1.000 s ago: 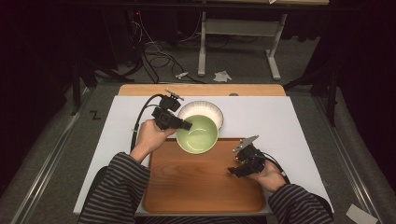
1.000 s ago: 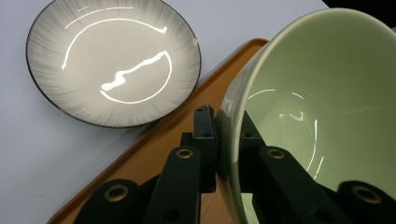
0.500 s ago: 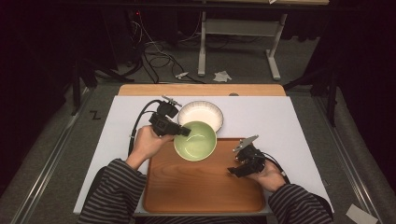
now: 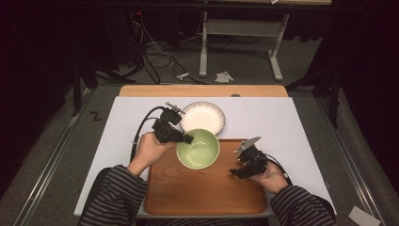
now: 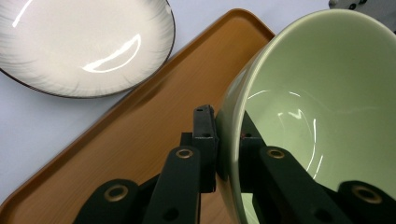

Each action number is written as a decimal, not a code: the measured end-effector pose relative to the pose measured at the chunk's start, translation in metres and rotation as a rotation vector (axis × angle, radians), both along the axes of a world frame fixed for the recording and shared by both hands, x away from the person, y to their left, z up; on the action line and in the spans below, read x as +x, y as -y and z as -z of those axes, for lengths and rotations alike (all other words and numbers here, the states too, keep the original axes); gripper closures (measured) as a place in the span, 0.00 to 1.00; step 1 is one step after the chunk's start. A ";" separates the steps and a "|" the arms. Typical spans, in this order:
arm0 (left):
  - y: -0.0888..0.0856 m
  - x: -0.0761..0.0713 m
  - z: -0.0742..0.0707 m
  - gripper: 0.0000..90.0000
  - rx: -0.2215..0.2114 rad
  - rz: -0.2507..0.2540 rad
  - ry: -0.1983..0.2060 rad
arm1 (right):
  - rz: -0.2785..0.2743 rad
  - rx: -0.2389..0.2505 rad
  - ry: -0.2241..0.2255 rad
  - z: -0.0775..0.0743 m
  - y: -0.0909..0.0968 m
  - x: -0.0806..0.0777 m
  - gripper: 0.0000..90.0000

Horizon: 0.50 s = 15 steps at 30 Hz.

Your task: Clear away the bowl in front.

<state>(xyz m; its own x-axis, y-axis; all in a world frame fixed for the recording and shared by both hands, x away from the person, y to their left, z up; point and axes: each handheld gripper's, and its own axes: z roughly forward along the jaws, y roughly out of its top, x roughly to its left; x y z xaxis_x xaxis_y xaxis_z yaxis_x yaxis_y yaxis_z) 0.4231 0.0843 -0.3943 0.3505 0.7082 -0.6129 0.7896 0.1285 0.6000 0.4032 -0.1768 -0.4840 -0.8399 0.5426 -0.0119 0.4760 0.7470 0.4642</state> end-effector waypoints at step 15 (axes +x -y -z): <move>0.004 -0.002 0.016 0.93 0.013 -0.002 -0.024 | 0.002 -0.001 -0.001 0.000 0.000 0.000 0.44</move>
<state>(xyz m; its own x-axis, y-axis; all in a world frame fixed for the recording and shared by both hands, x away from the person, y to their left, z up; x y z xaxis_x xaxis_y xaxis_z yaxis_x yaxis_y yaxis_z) 0.4216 0.0804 -0.4102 0.3342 0.7169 -0.6119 0.8034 0.1227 0.5826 0.4029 -0.1766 -0.4840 -0.8391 0.5439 -0.0121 0.4774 0.7469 0.4629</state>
